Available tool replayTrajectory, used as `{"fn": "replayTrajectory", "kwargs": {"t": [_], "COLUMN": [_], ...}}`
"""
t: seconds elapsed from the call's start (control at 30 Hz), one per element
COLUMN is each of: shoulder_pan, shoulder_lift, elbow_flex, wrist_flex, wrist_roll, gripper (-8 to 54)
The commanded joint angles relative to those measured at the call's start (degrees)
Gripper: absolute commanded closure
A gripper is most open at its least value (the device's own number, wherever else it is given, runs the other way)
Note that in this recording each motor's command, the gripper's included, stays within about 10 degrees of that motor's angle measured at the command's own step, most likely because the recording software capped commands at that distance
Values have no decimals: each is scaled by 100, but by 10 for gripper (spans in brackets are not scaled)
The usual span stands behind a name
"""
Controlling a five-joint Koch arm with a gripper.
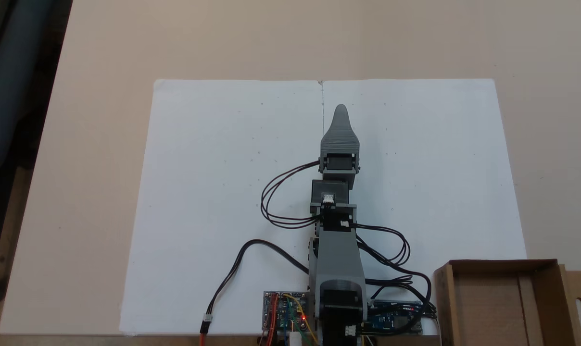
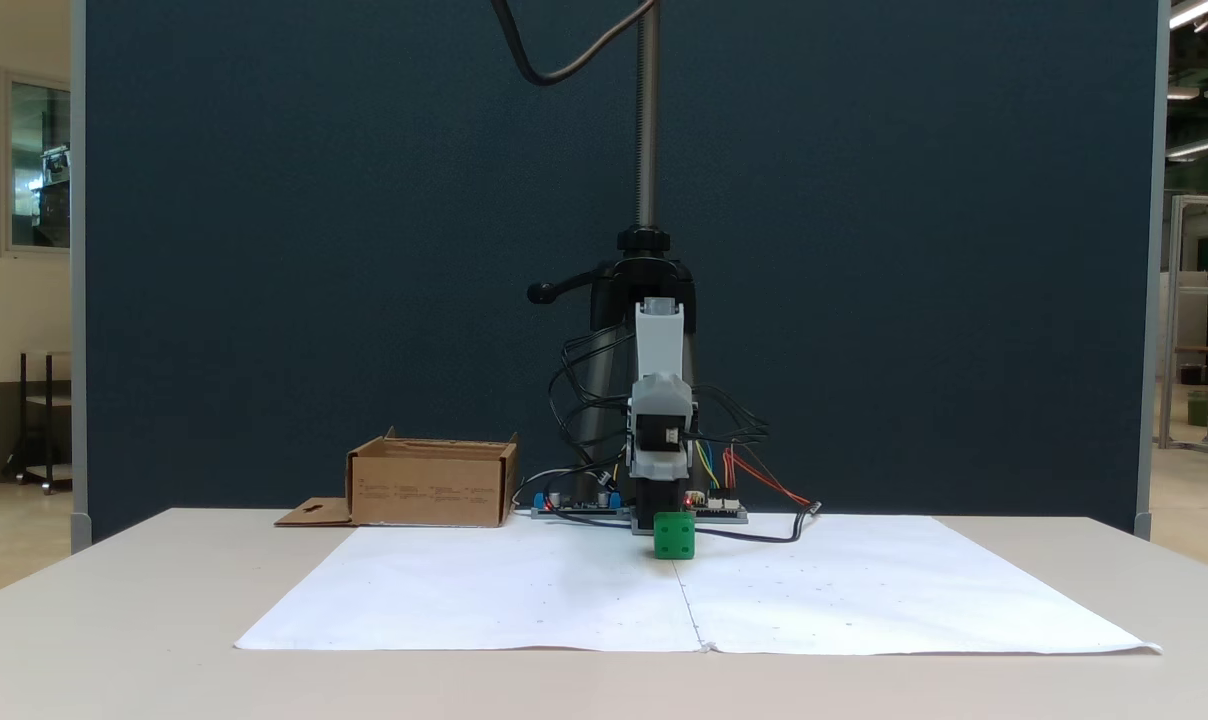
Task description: Grasp a green dice and put it in the bin.
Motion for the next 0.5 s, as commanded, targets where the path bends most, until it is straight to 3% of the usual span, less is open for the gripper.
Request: {"fn": "replayTrajectory", "kwargs": {"t": [0.0,0.47], "shoulder_pan": [-70,-123], "shoulder_lift": [642,633], "elbow_flex": [-396,-3146], "wrist_flex": [457,5852], "wrist_roll": [-114,-97], "gripper": [12,25]}}
